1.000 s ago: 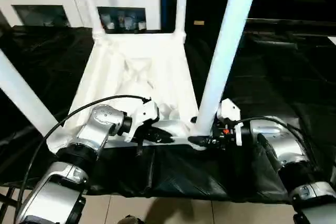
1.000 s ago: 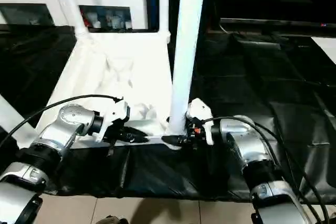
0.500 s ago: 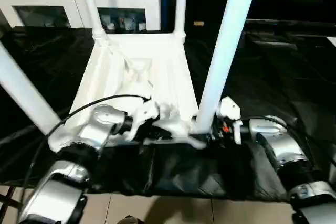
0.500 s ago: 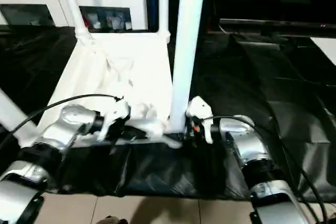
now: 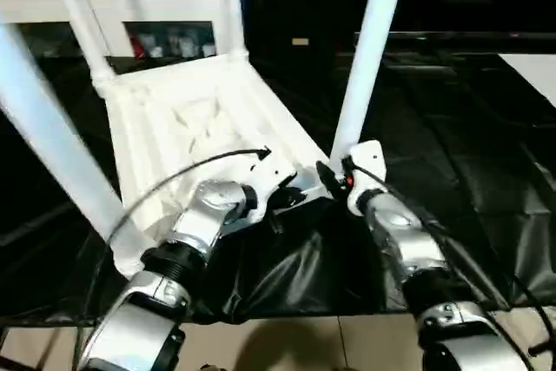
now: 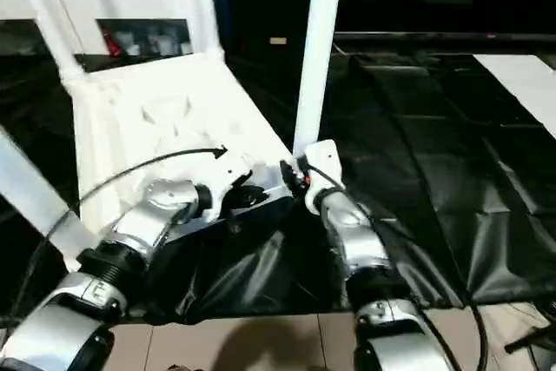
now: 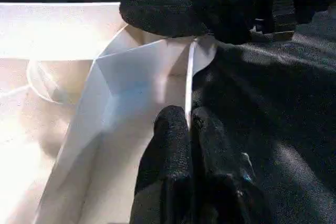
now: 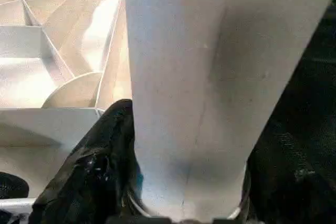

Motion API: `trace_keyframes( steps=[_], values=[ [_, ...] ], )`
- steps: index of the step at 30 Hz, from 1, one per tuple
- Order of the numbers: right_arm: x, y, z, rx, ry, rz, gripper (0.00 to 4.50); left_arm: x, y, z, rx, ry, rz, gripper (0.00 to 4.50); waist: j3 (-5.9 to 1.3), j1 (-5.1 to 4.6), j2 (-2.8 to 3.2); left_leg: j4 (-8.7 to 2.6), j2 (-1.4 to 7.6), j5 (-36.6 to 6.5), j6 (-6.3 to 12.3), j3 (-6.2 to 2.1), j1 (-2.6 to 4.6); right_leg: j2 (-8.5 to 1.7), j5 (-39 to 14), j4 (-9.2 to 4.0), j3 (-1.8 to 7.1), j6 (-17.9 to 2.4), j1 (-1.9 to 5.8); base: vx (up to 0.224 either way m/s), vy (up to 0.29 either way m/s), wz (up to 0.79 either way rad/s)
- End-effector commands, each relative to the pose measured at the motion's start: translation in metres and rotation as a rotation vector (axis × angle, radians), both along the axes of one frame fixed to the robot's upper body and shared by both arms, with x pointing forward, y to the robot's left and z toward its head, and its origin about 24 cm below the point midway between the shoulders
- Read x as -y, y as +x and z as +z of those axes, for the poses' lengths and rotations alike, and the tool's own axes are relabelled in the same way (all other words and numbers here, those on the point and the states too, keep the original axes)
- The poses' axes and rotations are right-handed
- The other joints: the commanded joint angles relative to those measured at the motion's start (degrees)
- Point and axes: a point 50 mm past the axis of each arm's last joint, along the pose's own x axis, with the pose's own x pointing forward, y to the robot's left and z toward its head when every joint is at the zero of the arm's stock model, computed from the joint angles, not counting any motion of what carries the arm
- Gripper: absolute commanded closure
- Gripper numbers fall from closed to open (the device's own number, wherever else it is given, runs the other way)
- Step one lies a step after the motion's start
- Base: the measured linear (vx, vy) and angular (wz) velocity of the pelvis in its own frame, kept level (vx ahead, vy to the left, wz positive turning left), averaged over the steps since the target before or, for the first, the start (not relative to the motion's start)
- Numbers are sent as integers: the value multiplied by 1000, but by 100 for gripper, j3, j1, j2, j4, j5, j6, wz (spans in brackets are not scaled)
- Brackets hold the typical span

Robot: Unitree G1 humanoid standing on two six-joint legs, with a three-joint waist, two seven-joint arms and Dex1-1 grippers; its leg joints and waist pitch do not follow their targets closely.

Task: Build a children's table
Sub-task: Rotate leg to tighten

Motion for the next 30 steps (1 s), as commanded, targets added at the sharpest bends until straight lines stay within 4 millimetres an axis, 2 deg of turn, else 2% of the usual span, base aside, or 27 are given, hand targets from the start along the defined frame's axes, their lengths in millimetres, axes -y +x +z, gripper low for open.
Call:
trace_keyframes(
  steps=[1, 3, 4, 6, 7, 9, 11, 13, 15, 16, 18, 19, 23, 27, 28, 30],
  values=[
    [-35, -7, 1, 3, 40, 164, 116, 18, -6, 0, 17, -15, -60, 450, -279, -18, -32, -462, 88, -2808, -90, -134, 149, -124, -2821, -543, 55, -694, 74, 0, 0, 0],
    [-22, -5, 4, 5, 70, 202, 97, 11, -5, 4, 46, -31, -99, 450, -287, -16, -35, -470, 92, -2728, -37, -132, 120, -119, -2615, -522, 62, -738, 96, 0, 0, 0],
    [-22, -5, 4, 5, 70, 202, 76, 11, -5, 4, 46, -31, -99, 450, -298, -15, -35, -466, 97, -2665, -9, -127, 110, -118, -2441, -494, 68, -792, 119, 0, 0, 0],
    [-15, -6, 5, 10, 64, 256, 64, 7, -6, 5, 39, -48, -117, 450, -300, -3, -25, -454, 103, -2562, 17, -100, 132, -115, -2199, -479, 85, -916, 103, 0, 0, 0],
    [-9, -8, 5, 1, 50, 308, 64, 3, -7, 6, 30, -59, -144, 450, -308, 19, -25, -440, 104, -2492, 63, -92, 127, -116, -2075, -462, 84, -991, 130, 0, 0, 0],
    [-1, -10, 5, -10, 28, 369, 64, 0, -9, 7, 22, -70, -184, 450, -315, 31, -29, -432, 112, -2321, 119, -75, 117, -117, -1874, -441, 95, -1080, 139, 0, 0, 0],
    [10, -14, 6, -23, -22, 497, 64, -9, -11, 7, 35, -49, -247, 450, -332, 60, -43, -410, 106, -2041, 235, -65, 76, -121, -1609, -400, 88, -1153, 198, 0, 0, 0],
    [15, -17, 8, -29, -38, 571, 64, -15, -13, 7, 16, -43, -284, 450, -346, 95, -16, -387, 132, -1769, 306, -41, 92, -119, -1220, -355, 89, -1297, 198, 0, 0, 0],
    [21, -22, 11, -45, -48, 681, 64, -23, -15, 7, 6, -33, -345, 450, -356, 115, -29, -366, 134, -1541, 391, -32, 72, -101, -888, -300, 73, -1432, 234, 0, 0, 0],
    [25, -24, 13, -57, -52, 739, 64, -28, -15, 8, -9, -33, -368, 450, -371, 155, -23, -342, 144, -1403, 453, -18, 98, -98, -683, -274, 69, -1522, 225, 0, 0, 0],
    [28, -27, 15, -64, -49, 789, 64, -33, -17, 9, -31, -39, -404, 450, -376, 197, -15, -325, 151, -1227, 533, -12, 95, -91, -385, -226, 67, -1621, 236, 0, 0, 0],
    [30, -27, 16, -62, -48, 802, 64, -36, -17, 10, -40, -37, -419, 450, -374, 210, -32, -326, 159, -1180, 560, -7, 95, -95, -281, -206, 71, -1678, 233, 0, 0, 0],
    [33, -29, 18, -81, -47, 867, 97, -44, -18, 14, -64, -36, -478, 450, -366, 247, -6, -335, 162, -1284, 519, -3, 121, -103, -412, -208, 69, -1727, 226, 0, 0, 0],
    [32, -32, 18, -96, -57, 915, 122, -50, -18, 14, -71, -12, -502, 450, -344, 273, -6, -365, 172, -1600, 354, -2, 142, -121, -851, -252, 85, -1616, 212, 0, 0, 0],
    [32, -33, 17, -104, -66, 936, 133, -52, -18, 14, -74, -7, -507, 450, -342, 287, 9, -370, 172, -1655, 296, -7, 145, -125, -949, -259, 89, -1584, 209, 0, 0, 0],
    [32, -34, 17, -108, -72, 946, 144, -52, -18, 14, -75, -6, -509, 450, -346, 306, -2, -375, 173, -1688, 237, -7, 155, -125, -1000, -261, 94, -1547, 205, 0, 0, 0]
  ],
)
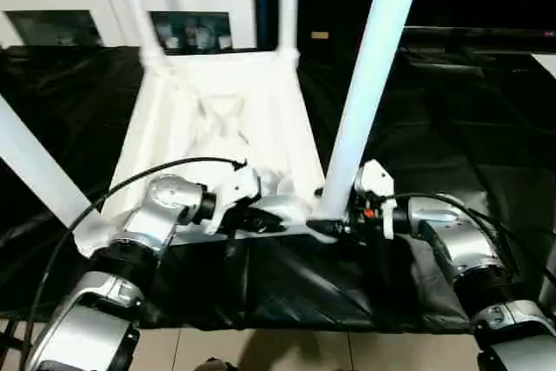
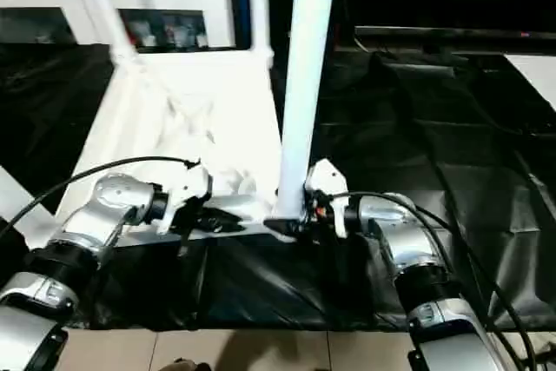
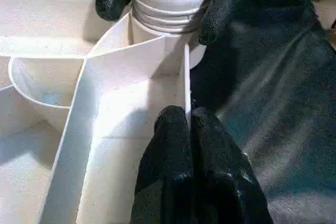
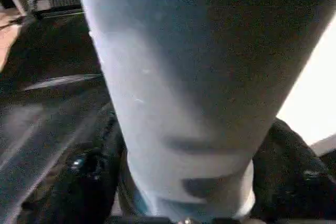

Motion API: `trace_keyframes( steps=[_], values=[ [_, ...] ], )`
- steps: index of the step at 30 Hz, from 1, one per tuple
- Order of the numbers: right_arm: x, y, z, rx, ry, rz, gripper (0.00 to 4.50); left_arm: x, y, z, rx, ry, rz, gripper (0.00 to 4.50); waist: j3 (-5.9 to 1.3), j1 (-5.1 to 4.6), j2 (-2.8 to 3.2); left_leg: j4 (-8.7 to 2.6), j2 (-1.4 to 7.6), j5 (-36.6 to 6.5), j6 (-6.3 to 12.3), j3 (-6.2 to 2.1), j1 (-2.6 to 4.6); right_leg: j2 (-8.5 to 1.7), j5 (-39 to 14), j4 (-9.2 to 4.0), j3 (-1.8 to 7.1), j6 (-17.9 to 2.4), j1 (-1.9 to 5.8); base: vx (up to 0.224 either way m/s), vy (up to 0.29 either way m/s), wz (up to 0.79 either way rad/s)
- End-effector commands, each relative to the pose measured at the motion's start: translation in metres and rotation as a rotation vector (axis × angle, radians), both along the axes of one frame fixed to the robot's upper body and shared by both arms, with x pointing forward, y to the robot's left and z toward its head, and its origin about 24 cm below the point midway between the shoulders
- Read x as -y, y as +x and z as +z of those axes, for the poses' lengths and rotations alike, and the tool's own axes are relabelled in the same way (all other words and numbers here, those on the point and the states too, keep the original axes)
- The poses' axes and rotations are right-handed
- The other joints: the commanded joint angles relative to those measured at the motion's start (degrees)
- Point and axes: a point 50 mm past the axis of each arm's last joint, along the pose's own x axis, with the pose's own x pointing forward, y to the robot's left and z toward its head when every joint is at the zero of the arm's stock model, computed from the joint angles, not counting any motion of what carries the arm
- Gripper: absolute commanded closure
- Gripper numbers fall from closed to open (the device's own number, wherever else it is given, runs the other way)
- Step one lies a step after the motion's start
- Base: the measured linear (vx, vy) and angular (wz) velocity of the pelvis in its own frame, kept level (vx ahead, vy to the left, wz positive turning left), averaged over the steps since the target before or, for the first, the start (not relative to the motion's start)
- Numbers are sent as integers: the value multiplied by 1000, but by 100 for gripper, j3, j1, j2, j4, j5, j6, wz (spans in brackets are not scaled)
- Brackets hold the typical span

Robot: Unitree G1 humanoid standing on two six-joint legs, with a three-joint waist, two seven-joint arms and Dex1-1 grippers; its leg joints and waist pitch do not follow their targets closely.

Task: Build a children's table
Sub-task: Rotate leg to tighten

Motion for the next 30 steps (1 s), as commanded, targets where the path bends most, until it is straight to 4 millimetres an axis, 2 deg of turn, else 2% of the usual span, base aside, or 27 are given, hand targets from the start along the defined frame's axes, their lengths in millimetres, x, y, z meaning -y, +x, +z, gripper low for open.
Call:
trace_keyframes(
  steps=[1, 2, 6, 7, 8, 9, 10, 11, 12, 13, 14, 15, 16, 18, 19, 20, 21, 24, 26, 28, 30],
  values=[
    [-3, -2, 2, 11, -20, 46, 151, 6, 1, 6, 8, -6, -62, 450, -354, -18, -18, -370, 148, -1691, 215, -32, 177, -131, -1007, -289, 109, -1524, 217, 0, 0, 0],
    [-3, -2, 2, 11, -19, 46, 168, 5, 2, 6, 9, -5, -58, 450, -358, -13, -26, -367, 143, -1665, 206, -34, 172, -130, -973, -284, 107, -1522, 225, 0, 0, 0],
    [-5, -1, 1, 10, -8, 18, 176, 4, 4, 6, 9, -9, -24, 450, -371, -14, -20, -359, 137, -1529, 234, -38, 158, -125, -769, -259, 101, -1555, 239, 0, 0, 0],
    [-6, -1, 0, 9, -4, 2, 176, 4, 5, 5, 10, -10, -10, 450, -373, -12, -2, -351, 129, -1520, 241, -33, 163, -120, -741, -258, 99, -1561, 235, 0, 0, 0],
    [-7, 1, -2, 13, -2, -46, 177, 6, 7, 4, 17, -6, 30, 450, -358, -18, -11, -363, 133, -1546, 226, -34, 156, -119, -765, -269, 100, -1556, 234, 0, 0, 0],
    [-9, 4, -5, 29, -3, -131, 177, 9, 10, 2, 26, 5, 88, 450, -354, -18, -15, -365, 129, -1602, 208, -33, 160, -121, -849, -275, 99, -1543, 231, 0, 0, 0],
    [-12, 8, -8, 44, -9, -237, 178, 13, 13, 0, 38, 13, 149, 450, -331, -27, 0, -392, 139, -1752, 109, -42, 174, -137, -1120, -300, 109, -1487, 204, 0, 0, 0],
    [-13, 10, -10, 48, -11, -280, 178, 15, 14, -1, 40, 14, 171, 450, -327, -50, -13, -401, 130, -1839, 44, -47, 176, -132, -1291, -314, 114, -1432, 203, 0, 0, 0],
    [-18, 13, -14, 47, -10, -392, 178, 22, 15, -3, 39, 14, 223, 450, -323, -63, -18, -411, 122, -2004, -49, -56, 201, -153, -1675, -352, 121, -1318, 184, 0, 0, 0],
    [-20, 15, -16, 44, -9, -450, 178, 26, 16, -4, 40, 16, 246, 450, -312, -99, -28, -429, 108, -2051, -119, -79, 181, -153, -1913, -374, 117, -1206, 198, 0, 0, 0],
    [-22, 16, -17, 38, -3, -484, 178, 29, 16, -5, 42, 17, 263, 450, -310, -118, -11, -437, 106, -2085, -150, -88, 181, -153, -2000, -388, 117, -1160, 193, 0, 0, 0],
    [-26, 17, -19, 30, 5, -528, 178, 32, 17, -5, 44, 18, 284, 450, -310, -165, -21, -439, 103, -2175, -176, -90, 189, -145, -2099, -412, 119, -1095, 174, 0, 0, 0],
    [-37, 20, -23, 13, 6, -638, 178, 45, 19, -6, 47, 9, 353, 450, -314, -205, -27, -441, 97, -2201, -178, -104, 175, -140, -2123, -415, 115, -1062, 177, 0, 0, 0],
    [-46, 21, -27, 9, -16, -715, 178, 55, 20, -7, 45, 0, 400, 450, -305, -252, -20, -448, 87, -2292, -198, -106, 184, -130, -2225, -441, 105, -1032, 153, 0, 0, 0],
    [-54, 22, -28, 2, -21, -759, 178, 62, 20, -8, 47, -6, 434, 450, -304, -279, 35, -446, 75, -2394, -204, -115, 191, -129, -2333, -465, 97, -994, 146, 0, 0, 0],
    [-59, 23, -29, 3, -27, -784, 178, 68, 20, -9, 50, -9, 455, 450, -300, -322, 7, -448, 72, -2440, -203, -112, 184, -119, -2350, -481, 97, -968, 134, 0, 0, 0],
    [-70, 24, -29, 36, -60, -803, 178, 78, 19, -10, 56, -11, 476, 450, -307, -321, 7, -445, 69, -2464, -206, -122, 188, -118, -2386, -487, 89, -948, 136, 0, 0, 0],
    [-77, 24, -26, 91, -95, -787, 178, 84, 17, -11, 66, -7, 473, 450, -308, -333, -2, -437, 55, -2523, -129, -115, 184, -110, -2484, -525, 90, -831, 122, 0, 0, 0],
    [-72, 28, -20, 132, -77, -824, 178, 81, 17, -12, 88, 8, 451, 450, -316, -330, 1, -440, 52, -2447, -88, -116, 161, -113, -2418, -521, 93, -787, 130, 0, 0, 0],
    [-63, 31, -16, 147, -34, -833, 123, 74, 17, -11, 86, -1, 446, 450, -323, -328, 7, -439, 56, -2430, -65, -117, 157, -114, -2334, -518, 92, -797, 133, 0, 0, 0],
    [-55, 32, -14, 159, -28, -827, 103, 70, 18, -10, 87, -4, 437, 450, -330, -330, 18, -442, 60, -2387, -51, -118, 148, -107, -2165, -499, 90, -845, 146, 0, 0, 0]
  ],
)
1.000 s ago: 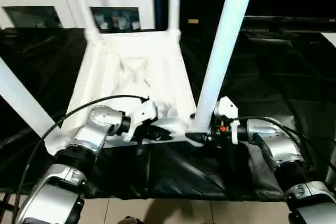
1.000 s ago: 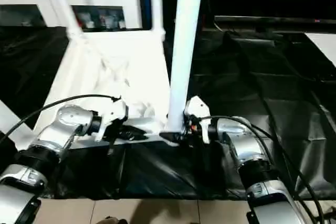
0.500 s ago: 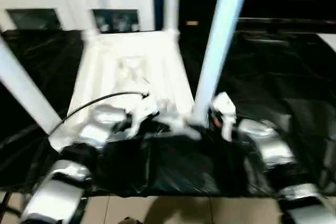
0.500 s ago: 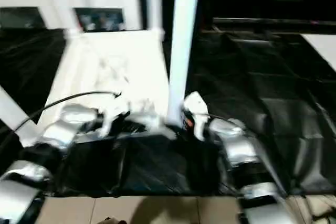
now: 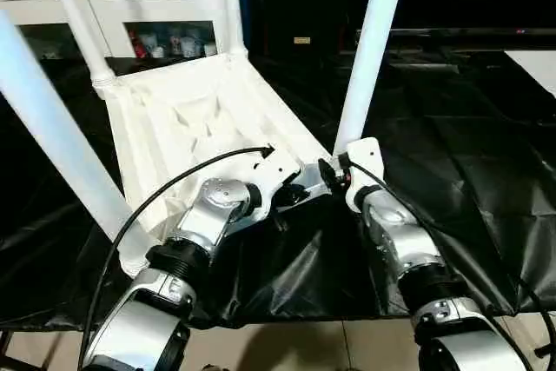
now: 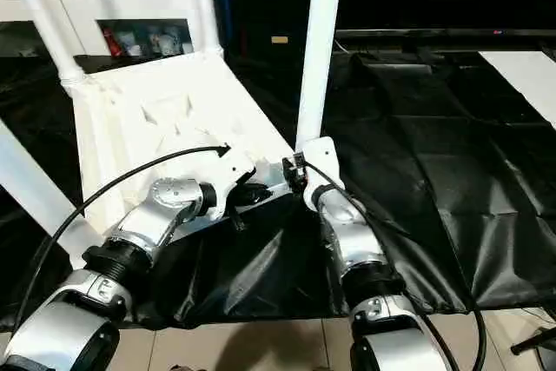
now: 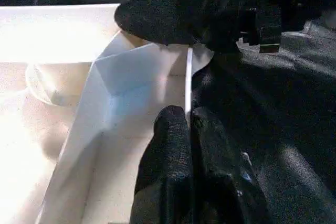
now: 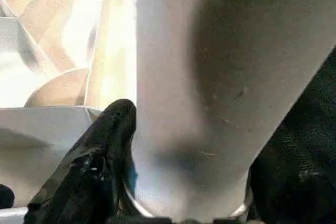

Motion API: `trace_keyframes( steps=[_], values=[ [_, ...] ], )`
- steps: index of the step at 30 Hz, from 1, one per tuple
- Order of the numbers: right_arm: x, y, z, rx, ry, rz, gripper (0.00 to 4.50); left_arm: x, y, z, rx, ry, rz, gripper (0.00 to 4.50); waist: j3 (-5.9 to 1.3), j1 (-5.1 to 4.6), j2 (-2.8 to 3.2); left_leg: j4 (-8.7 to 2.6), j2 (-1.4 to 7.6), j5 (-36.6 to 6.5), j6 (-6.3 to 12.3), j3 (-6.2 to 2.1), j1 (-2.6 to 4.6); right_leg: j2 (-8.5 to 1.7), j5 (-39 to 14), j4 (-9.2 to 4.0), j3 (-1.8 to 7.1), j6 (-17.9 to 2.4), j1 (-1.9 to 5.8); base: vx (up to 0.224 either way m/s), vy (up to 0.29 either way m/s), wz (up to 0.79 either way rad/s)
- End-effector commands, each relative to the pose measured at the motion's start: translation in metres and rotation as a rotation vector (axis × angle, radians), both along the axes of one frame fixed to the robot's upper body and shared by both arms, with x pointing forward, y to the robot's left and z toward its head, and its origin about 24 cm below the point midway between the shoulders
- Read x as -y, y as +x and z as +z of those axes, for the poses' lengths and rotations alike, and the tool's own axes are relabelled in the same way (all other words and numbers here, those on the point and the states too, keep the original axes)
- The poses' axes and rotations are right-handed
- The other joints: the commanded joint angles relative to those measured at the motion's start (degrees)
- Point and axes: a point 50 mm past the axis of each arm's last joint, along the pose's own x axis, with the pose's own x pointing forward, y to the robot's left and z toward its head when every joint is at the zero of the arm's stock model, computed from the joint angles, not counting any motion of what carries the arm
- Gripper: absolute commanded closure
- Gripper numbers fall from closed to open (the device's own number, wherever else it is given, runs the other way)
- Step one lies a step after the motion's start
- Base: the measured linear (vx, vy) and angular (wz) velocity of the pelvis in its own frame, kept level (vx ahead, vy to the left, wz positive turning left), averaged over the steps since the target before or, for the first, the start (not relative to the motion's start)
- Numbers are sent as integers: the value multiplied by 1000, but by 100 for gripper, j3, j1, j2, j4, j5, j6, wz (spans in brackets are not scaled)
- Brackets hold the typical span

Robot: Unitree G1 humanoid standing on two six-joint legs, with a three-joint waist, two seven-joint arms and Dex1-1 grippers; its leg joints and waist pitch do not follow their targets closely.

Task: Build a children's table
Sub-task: Rotate leg to tighten

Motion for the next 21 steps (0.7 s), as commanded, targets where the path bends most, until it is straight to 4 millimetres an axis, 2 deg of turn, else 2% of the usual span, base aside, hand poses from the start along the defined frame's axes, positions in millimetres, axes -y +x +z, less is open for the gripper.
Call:
trace_keyframes(
  steps=[1, 3, 4, 6, 9, 12, 14, 17, 18, 19, 21],
  values=[
    [-14, -4, -2, -10, -8, 140, 103, 2, -4, -3, -11, -2, -31, 450, -308, -7, -21, -433, 85, -2382, -37, -102, 129, -99, -2026, -467, 72, -921, 137, 0, 0, 0],
    [-6, -4, -1, -12, 4, 160, 75, -3, -4, -3, -7, -1, -47, 450, -312, -16, -46, -426, 83, -2292, 19, -91, 100, -98, -1813, -440, 78, -997, 164, 0, 0, 0],
    [0, -4, 0, -6, 6, 188, 64, -8, -3, -2, -1, 1, -66, 450, -324, 8, -49, -416, 83, -2217, 58, -95, 113, -107, -1745, -429, 74, -1020, 181, 0, 0, 0],
    [12, -5, 4, 7, 6, 249, 64, -18, -3, 0, 8, 10, -98, 450, -324, 6, -49, -401, 85, -2128, 146, -74, 101, -110, -1587, -424, 79, -1103, 191, 0, 0, 0],
    [22, -6, 7, 25, -29, 301, 64, -24, -5, 2, 15, 6, -155, 450, -346, 16, -50, -368, 89, -1773, 249, -60, 81, -120, -1199, -369, 82, -1258, 216, 0, 0, 0],
    [36, -12, 12, -2, -21, 490, 64, -40, -8, 2, 1, 39, -240, 450, -357, 55, -47, -336, 101, -1536, 399, -44, 78, -93, -743, -309, 60, -1457, 254, 0, 0, 0],
    [38, -17, 14, -18, -13, 581, 64, -44, -10, 3, 1, 40, -279, 450, -362, 99, -31, -321, 130, -1383, 497, -29, 84, -87, -437, -255, 54, -1568, 258, 0, 0, 0],
    [41, -26, 16, -60, 7, 724, 64, -49, -11, 5, -12, 23, -323, 450, -365, 137, -33, -313, 135, -1364, 552, -23, 103, -81, -329, -243, 51, -1657, 262, 0, 0, 0],
    [42, -29, 17, -76, 10, 770, 64, -50, -12, 6, -19, 15, -339, 450, -364, 166, -4, -313, 141, -1381, 545, -25, 113, -90, -345, -235, 51, -1690, 258, 0, 0, 0],
    [43, -31, 17, -85, 12, 798, 64, -51, -12, 7, -22, 9, -351, 450, -360, 175, -24, -312, 144, -1425, 526, -17, 121, -90, -375, -243, 55, -1720, 252, 0, 0, 0],
    [43, -34, 16, -101, -3, 849, 64, -53, -14, 8, -39, -8, -374, 450, -351, 198, -18, -324, 149, -1491, 465, -17, 123, -101, -484, -244, 60, -1719, 242, 0, 0, 0]
  ],
)
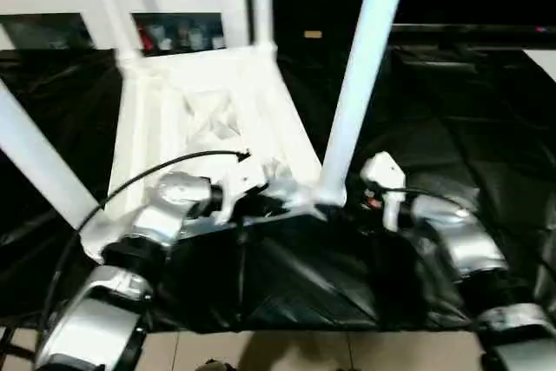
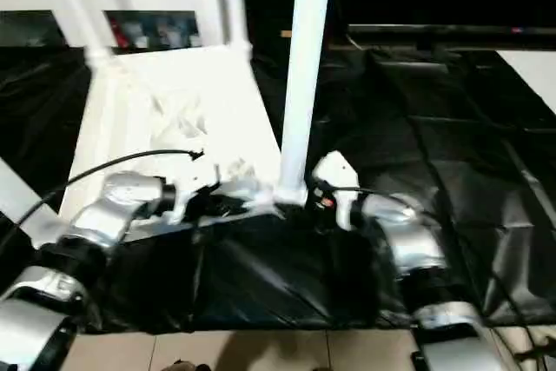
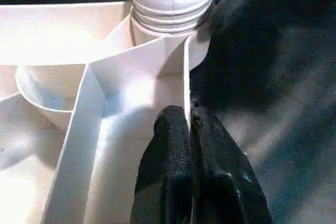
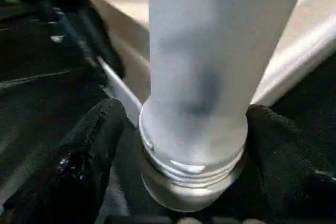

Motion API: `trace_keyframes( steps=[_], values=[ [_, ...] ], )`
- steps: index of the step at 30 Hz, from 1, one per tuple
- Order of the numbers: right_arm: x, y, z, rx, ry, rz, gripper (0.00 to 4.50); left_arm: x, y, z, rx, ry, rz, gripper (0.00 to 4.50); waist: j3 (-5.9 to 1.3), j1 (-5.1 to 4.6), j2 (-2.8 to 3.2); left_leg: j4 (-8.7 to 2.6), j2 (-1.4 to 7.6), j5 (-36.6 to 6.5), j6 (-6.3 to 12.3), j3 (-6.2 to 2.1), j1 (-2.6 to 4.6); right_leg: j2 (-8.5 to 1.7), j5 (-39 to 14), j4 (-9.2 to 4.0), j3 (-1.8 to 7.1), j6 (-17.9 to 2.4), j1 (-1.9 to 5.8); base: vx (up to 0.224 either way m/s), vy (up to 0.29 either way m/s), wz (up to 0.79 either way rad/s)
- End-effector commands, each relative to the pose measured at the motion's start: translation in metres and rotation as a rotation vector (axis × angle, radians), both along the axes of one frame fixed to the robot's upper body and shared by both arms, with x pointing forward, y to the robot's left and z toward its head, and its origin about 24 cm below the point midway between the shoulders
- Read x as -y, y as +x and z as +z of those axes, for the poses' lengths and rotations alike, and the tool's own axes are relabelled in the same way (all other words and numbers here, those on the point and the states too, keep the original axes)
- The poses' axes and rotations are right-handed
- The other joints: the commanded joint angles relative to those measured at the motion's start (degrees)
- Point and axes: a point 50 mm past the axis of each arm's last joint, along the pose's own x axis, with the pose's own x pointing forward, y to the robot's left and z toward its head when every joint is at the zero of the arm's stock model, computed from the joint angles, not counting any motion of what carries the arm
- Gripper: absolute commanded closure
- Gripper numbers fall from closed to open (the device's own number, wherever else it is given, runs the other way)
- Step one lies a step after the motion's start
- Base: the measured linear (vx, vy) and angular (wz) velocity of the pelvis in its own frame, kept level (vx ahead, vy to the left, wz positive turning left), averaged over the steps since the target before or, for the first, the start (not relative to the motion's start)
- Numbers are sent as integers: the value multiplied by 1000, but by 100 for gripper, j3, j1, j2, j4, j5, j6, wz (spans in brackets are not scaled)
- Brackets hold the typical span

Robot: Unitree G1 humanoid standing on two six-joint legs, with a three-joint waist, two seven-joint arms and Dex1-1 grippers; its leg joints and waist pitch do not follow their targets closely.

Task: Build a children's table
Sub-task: Rotate leg to tighten

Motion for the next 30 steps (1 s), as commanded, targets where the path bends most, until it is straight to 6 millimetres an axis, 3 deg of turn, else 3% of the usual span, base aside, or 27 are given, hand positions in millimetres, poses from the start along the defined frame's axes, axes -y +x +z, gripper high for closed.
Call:
trace_keyframes(
  steps=[1, 8, 15, 19, 27, 30],
  values=[
    [-5, -5, 0, -9, -10, 87, 64, 4, -4, 1, -18, -28, -66, 450, -360, 11, -21, -337, 128, -1557, 417, -20, 156, -111, -640, -265, 85, -1679, 255, 0, 0, 0],
    [-7, -3, -3, 7, -70, 104, 64, 2, -7, 0, -32, -15, -123, 450, -359, 31, -18, -359, 132, -1672, 247, -30, 159, -125, -853, -278, 97, -1587, 244, 0, 0, 0],
    [-6, -1, -1, 3, -72, 114, 117, 0, -6, -2, -31, -5, -121, 450, -379, 45, -27, -331, 125, -1455, 335, -27, 152, -116, -568, -243, 93, -1628, 262, 0, 0, 0],
    [-6, -1, 0, 4, -66, 117, 155, -1, -6, -2, -29, -2, -118, 450, -375, 56, -23, -331, 125, -1476, 349, -24, 156, -119, -656, -252, 93, -1620, 259, 0, 0, 0],
    [-7, -4, -3, 0, -53, 117, 178, -4, -6, -4, -33, 7, -102, 450, -378, 62, -21, -330, 126, -1481, 330, -28, 158, -116, -643, -247, 93, -1618, 261, 0, 0, 0],
    [-12, -5, -10, 19, -29, 12, 180, -1, -2, -8, -17, 38, -15, 450, -357, 61, -28, -349, 128, -1565, 306, -29, 155, -120, -829, -265, 94, -1577, 252, 0, 0, 0]
  ],
)
